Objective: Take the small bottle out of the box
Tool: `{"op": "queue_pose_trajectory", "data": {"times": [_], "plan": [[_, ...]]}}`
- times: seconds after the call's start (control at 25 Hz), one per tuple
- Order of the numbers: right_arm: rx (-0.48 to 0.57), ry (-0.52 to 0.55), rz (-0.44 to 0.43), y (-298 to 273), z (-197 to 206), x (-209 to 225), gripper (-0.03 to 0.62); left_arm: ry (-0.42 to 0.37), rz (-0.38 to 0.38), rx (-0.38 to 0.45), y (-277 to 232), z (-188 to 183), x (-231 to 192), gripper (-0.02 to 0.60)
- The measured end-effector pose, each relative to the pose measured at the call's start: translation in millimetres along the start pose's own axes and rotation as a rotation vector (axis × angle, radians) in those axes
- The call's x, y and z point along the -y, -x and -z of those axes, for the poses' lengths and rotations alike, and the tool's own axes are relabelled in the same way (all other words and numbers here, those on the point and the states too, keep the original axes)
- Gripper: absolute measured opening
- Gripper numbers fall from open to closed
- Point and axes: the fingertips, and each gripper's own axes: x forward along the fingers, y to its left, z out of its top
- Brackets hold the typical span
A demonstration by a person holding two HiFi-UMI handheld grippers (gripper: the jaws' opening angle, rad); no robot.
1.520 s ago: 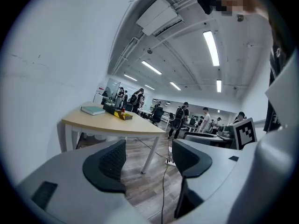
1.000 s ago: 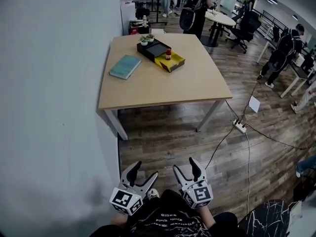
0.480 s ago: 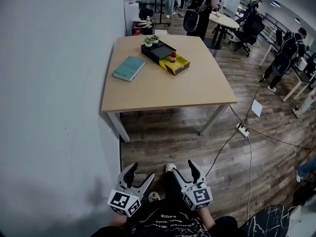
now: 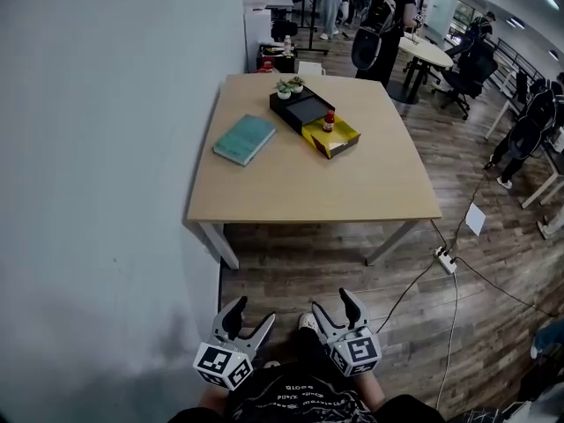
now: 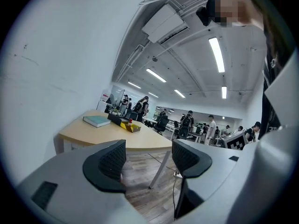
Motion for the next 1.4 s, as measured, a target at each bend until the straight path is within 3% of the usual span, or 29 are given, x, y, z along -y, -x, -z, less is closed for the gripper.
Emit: {"op": "queue_pose_trajectory", "data": {"times": [0.4, 0.76, 1.04, 1.4], "plan": [[0.035, 0.006, -0.044, -78, -40, 96, 0.307, -0.017, -0.084, 0.018, -110, -36, -17, 0.316], [0.027, 0.001, -0.054, -108, -54, 177, 0.307, -0.057, -0.065, -0.035, -210, -35, 6, 0.316], [0.017, -0.004, -0.059, -122, -54, 204, 0.304, -0.039, -0.071, -0.043, -244, -33, 6, 0.316], [-0.002, -0.022, -0.062, -134, -50, 208, 0.3, -0.016, -0.095, -0.076, -255, -27, -14, 0.316]]}}
